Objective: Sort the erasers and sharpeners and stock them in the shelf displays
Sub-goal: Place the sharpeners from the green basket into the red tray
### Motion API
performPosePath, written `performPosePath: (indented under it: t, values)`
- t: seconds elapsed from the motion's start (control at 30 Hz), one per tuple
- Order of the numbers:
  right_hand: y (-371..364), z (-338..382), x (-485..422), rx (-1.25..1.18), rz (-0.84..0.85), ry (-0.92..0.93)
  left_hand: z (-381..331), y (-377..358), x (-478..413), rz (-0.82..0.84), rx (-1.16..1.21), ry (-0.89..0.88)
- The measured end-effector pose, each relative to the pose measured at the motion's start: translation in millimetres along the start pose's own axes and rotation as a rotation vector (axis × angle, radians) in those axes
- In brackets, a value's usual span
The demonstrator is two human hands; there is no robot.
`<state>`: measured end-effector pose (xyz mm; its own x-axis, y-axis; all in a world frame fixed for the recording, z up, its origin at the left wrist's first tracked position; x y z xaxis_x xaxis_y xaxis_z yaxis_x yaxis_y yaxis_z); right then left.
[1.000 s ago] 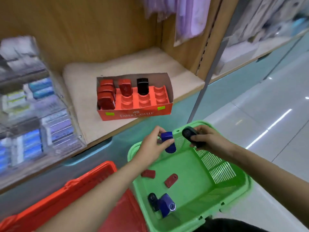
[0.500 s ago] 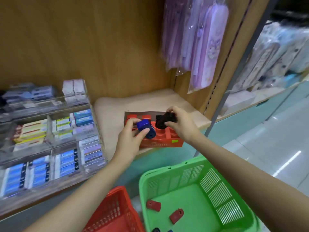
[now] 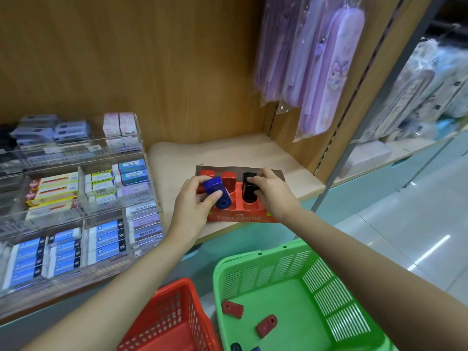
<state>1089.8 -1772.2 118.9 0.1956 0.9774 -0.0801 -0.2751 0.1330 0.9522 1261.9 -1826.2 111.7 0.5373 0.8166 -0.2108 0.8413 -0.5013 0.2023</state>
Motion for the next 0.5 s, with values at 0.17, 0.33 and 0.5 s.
performPosePath:
  t: [0.17, 0.33, 0.5]
  values:
    - [24, 13, 18, -0.230, -0.129, 0.083, -14, -17, -12, 0.094, -0.074, -0.032]
    - [31, 15, 31, -0.626, -0.067, 0.071, -33, -51, -21, 0.256, -0.182, -0.122]
    - [46, -27, 29, -0.564, -0.194, -0.054, -30, -52, -31, 0.240, -0.585, -0.161]
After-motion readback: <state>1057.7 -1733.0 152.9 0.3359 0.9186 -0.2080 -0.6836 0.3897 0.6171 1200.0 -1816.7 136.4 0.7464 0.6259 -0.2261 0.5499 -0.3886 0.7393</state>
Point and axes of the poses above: each hand's wrist, its own x-axis away from the middle knuckle, its own y-axis out of the back of the hand, z = x × y, the point moved 7 cm from there along -x, towards the middle knuckle, and after that the axes turned 8 degrees about z, right-handed, at the moved point
